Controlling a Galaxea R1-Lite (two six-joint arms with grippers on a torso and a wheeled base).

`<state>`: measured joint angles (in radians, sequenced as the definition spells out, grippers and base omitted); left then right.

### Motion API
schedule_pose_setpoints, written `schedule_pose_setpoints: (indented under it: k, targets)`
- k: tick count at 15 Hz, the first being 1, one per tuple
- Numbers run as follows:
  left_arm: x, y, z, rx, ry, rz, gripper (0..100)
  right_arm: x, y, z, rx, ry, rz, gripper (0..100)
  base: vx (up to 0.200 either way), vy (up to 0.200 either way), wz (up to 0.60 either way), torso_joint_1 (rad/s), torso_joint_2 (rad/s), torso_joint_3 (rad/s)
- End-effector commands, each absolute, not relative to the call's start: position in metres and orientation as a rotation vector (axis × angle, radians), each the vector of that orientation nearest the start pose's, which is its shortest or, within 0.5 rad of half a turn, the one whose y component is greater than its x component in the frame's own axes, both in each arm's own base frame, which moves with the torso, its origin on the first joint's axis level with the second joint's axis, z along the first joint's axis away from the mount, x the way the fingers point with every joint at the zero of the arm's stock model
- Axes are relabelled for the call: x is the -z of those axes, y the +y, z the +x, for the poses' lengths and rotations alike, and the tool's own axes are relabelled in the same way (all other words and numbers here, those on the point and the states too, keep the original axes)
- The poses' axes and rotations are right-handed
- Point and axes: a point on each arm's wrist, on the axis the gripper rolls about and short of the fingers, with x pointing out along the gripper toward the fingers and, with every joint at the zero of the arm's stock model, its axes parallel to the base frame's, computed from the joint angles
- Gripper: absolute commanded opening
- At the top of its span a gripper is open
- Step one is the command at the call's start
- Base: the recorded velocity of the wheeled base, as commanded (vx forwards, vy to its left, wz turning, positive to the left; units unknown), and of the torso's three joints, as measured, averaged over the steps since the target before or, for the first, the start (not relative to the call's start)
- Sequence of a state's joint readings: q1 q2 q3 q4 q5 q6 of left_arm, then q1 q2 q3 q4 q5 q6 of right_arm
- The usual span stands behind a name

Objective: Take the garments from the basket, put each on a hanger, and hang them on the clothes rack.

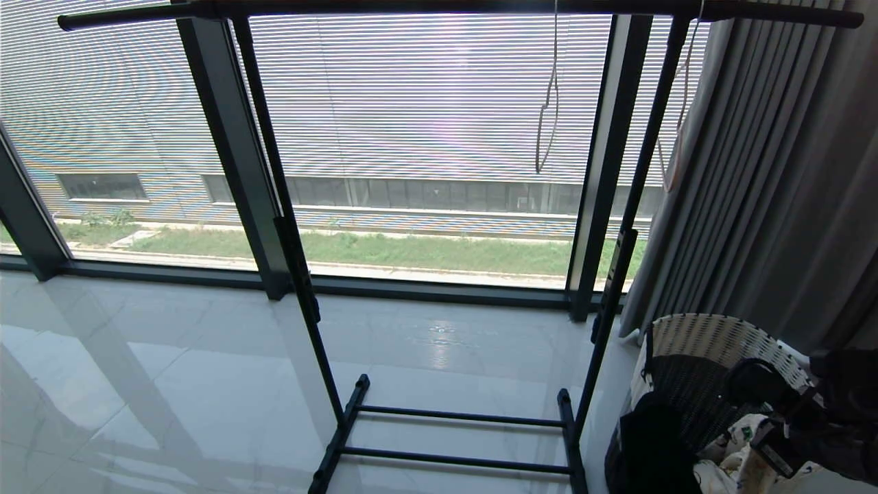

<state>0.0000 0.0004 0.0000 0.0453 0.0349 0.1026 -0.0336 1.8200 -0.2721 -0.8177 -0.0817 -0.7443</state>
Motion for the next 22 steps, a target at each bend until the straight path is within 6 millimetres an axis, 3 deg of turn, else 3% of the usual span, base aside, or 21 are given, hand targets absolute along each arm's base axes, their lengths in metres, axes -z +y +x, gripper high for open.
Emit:
schedule_pose_setpoints:
  k: [1, 2, 4, 7, 15, 22]
  targets:
    - [-0.071, 0.001, -0.023, -0.033, 0.048, 0.104, 100, -0.111, -0.009, 0.227, -0.111, 0.592, -0.737, 0, 0.0, 0.0, 0.0, 0.0, 0.0, 0.0]
    - [-0.071, 0.001, -0.023, -0.033, 0.048, 0.105, 100, -0.15, -0.004, 0.212, -0.147, 0.622, -0.739, 0, 0.0, 0.0, 0.0, 0.0, 0.0, 0.0]
    - [-0.071, 0.001, -0.023, -0.033, 0.048, 0.105, 100, -0.192, 0.004, 0.184, -0.2, 0.66, -0.721, 0, 0.0, 0.0, 0.0, 0.0, 0.0, 0.0]
    - [-0.071, 0.001, -0.023, -0.033, 0.048, 0.107, 100, -0.232, 0.014, 0.143, -0.284, 0.731, -0.702, 0, -0.2, 0.0, 0.0, 0.002, 0.0, 0.002]
    - [-0.071, 0.001, -0.023, -0.033, 0.048, 0.099, 100, -0.247, 0.032, 0.137, -0.384, 0.652, -0.726, 0, -0.2, 0.0, 0.0, 0.001, 0.0, 0.002]
    - [-0.071, 0.0, -0.023, -0.004, 0.047, 0.16, 100, -0.26, 0.083, 0.148, -0.611, 0.604, -0.572, 0, 0.0, 0.0, 0.0, 0.0, 0.0, 0.0]
